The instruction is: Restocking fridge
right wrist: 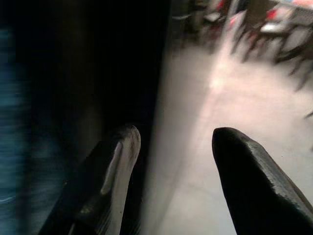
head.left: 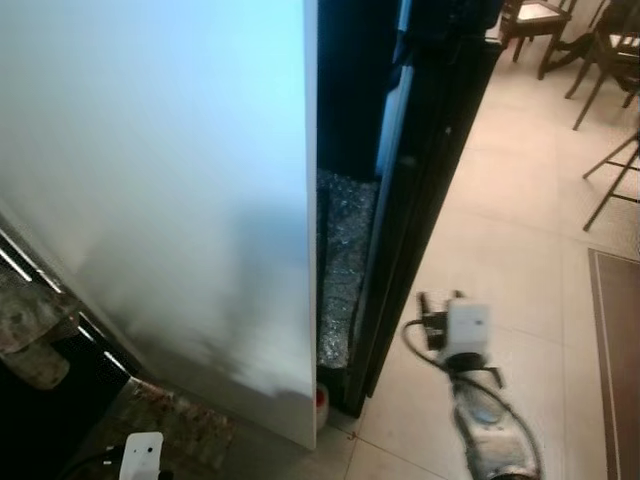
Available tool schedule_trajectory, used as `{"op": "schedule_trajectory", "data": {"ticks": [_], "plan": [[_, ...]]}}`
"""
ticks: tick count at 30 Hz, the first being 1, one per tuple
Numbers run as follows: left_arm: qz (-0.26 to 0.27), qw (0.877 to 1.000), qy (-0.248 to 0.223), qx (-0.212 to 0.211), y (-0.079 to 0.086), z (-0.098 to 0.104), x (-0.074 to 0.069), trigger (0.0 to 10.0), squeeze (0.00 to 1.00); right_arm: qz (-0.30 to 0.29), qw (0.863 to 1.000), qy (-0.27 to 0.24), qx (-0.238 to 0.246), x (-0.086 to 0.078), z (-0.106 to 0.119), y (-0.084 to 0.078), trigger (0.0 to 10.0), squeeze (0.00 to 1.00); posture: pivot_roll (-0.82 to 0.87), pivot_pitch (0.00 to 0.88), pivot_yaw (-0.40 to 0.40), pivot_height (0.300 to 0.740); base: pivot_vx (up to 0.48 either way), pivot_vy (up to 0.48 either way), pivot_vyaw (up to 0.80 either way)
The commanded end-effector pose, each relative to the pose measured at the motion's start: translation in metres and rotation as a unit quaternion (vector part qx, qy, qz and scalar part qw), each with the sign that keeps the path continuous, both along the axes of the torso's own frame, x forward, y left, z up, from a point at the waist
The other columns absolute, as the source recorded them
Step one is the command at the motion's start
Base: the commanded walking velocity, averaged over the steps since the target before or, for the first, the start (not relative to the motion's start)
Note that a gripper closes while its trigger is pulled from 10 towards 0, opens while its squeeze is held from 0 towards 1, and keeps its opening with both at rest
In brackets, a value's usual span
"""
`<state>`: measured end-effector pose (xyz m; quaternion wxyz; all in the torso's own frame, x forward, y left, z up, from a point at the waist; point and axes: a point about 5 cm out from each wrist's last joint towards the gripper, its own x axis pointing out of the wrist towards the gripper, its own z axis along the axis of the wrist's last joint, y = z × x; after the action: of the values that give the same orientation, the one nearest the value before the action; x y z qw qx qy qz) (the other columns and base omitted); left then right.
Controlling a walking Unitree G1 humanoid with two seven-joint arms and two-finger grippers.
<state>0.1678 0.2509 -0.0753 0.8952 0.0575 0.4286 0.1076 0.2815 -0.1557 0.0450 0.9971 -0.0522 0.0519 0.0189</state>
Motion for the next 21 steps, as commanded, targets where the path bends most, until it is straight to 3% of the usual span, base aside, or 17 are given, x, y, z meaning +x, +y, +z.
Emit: {"op": "schedule_trajectory", "data": {"ticks": [1,3,10,11,12,13,21], "plan": [[0.007,1.0,0.013,0.004,0.004,-0.002,-0.007,10.0,0.0,0.015,1.0,0.004,-0.005,0.001,0.004,0.006,10.0,0.0,-0.01,0.044,0.006,0.74,0.0,0.0,0.0],[0.008,1.0,0.013,0.004,0.004,-0.002,-0.007,10.0,0.0,0.043,0.999,0.017,0.001,-0.003,0.008,0.022,10.0,0.0,-0.01,0.044,0.006,0.74,0.0,0.0,0.0],[0.008,1.0,0.012,0.005,0.004,-0.002,-0.006,10.0,0.0,0.026,1.0,0.008,0.007,0.002,0.023,0.027,10.0,0.0,-0.01,0.042,0.006,0.74,0.0,0.0,0.0],[0.008,1.0,0.011,0.005,0.004,-0.002,-0.006,10.0,0.0,0.026,1.0,0.007,0.014,0.004,0.027,0.028,10.0,0.5,-0.01,0.04,0.007,0.74,0.0,0.0,0.0],[0.008,1.0,0.011,0.005,0.004,-0.002,-0.006,10.0,0.0,0.026,1.0,0.007,0.014,0.004,0.027,0.028,10.0,0.5,-0.01,0.04,0.007,0.74,0.0,0.0,0.0],[0.007,1.0,0.01,0.004,0.003,-0.002,-0.005,10.0,0.0,0.037,0.999,0.013,0.028,0.004,0.029,0.033,10.0,1.0,-0.01,0.041,0.007,0.74,0.0,0.0,0.0],[0.005,1.0,0.007,0.002,0.001,-0.001,-0.003,10.0,0.0,0.072,0.996,0.014,0.042,0.004,0.033,0.048,10.0,1.0,0.0,0.041,0.006,0.74,0.0,0.0,0.0]]}}
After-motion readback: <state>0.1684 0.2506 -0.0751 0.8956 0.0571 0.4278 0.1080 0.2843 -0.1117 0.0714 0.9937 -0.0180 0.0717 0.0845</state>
